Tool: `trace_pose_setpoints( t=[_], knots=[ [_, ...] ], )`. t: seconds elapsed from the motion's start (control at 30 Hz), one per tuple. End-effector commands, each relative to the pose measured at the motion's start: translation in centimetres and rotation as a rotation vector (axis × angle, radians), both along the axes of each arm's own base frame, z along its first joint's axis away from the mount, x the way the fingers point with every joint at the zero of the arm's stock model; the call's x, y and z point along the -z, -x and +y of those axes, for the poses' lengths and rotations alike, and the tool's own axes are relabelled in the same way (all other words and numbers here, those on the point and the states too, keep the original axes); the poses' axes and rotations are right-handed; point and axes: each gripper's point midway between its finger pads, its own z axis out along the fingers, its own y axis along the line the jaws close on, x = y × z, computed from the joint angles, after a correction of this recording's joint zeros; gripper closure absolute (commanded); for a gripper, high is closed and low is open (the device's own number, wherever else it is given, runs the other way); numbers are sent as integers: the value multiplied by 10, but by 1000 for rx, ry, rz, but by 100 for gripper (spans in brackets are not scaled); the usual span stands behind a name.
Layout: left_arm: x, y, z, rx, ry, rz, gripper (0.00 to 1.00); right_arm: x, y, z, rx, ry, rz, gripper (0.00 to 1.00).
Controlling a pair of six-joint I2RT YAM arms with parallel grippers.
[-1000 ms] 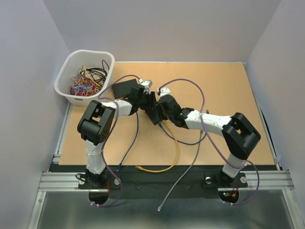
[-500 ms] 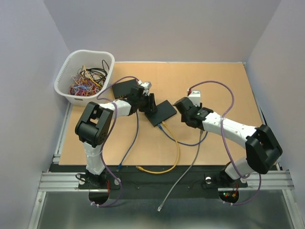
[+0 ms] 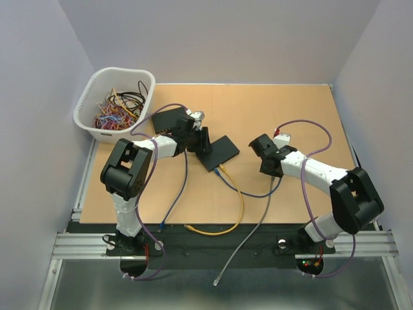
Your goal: Insert the plug into the switch port
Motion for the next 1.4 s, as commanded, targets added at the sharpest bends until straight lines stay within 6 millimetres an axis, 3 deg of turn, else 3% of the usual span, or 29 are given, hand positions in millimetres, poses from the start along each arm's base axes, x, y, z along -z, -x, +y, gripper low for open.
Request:
trace_pose_setpoints(
  t=[0.0, 0.37, 0.67, 1.0, 1.1, 1.33, 1.37],
  knots=[
    [-11, 9, 2, 17, -7, -10, 41, 8, 4, -5, 47, -10, 17, 54],
    [-8, 11, 0, 25, -3, 1, 41, 35, 19, -14, 89, -50, 76, 52],
    [-6, 11, 2, 21, -7, 6, 41, 49, 20, -10, 81, -102, 93, 64],
    [-9, 9, 3, 14, -13, 0, 41, 56, 16, -3, 56, -133, 91, 91],
    [-12, 9, 2, 11, -12, -2, 41, 50, 6, 4, 37, -155, 62, 100],
    [-21, 6, 3, -2, -10, -15, 41, 21, -28, 28, -76, -207, -23, 99],
    [-24, 6, 3, -2, -9, -21, 41, 13, -35, 41, -124, -262, -52, 100]
  ],
)
